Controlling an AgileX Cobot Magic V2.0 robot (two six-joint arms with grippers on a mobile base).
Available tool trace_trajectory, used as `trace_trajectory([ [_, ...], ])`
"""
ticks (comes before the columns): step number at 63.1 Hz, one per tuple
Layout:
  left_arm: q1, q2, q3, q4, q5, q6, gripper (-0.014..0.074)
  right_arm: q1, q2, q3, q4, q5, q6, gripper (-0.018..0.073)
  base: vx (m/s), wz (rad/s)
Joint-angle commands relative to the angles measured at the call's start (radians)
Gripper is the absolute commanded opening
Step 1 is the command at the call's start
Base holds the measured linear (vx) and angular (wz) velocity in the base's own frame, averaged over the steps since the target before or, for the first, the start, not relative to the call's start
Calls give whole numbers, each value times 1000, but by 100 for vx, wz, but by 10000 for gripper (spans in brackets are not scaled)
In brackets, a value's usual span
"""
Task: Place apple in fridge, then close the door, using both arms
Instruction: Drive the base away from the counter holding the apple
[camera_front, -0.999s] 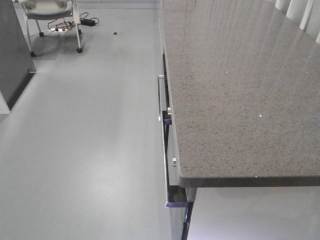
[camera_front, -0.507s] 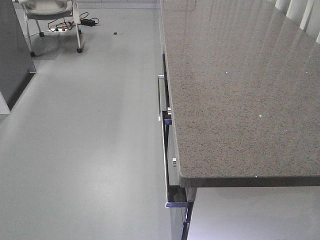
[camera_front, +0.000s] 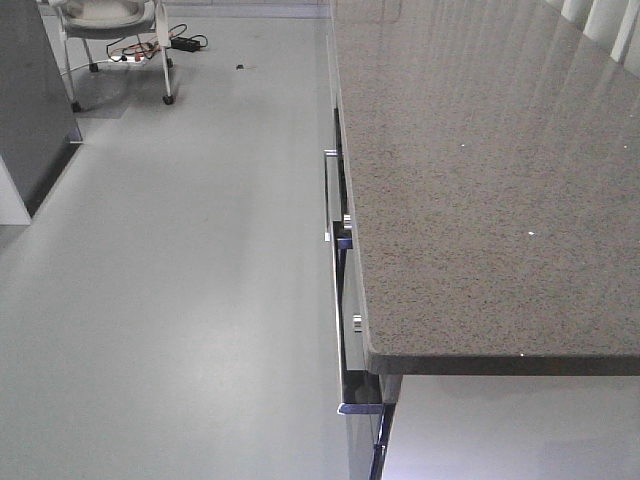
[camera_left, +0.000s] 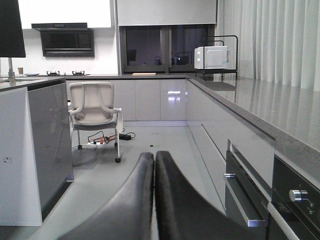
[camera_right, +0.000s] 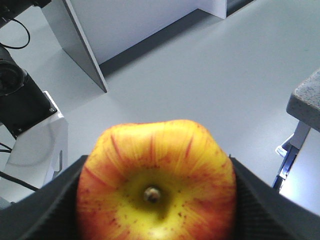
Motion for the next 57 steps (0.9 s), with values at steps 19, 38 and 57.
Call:
trace_trajectory([
  [19, 1, -14, 21, -9, -73, -7, -6, 1, 13, -24, 54, -50, -1, 367, -1, 15],
  [38, 1, -14, 21, -9, -73, -7, -6, 1, 13, -24, 55, -50, -1, 367, 3, 31],
  [57, 1, -14, 21, -9, -73, -7, -6, 1, 13, -24, 55, -47, -1, 367, 5, 45],
])
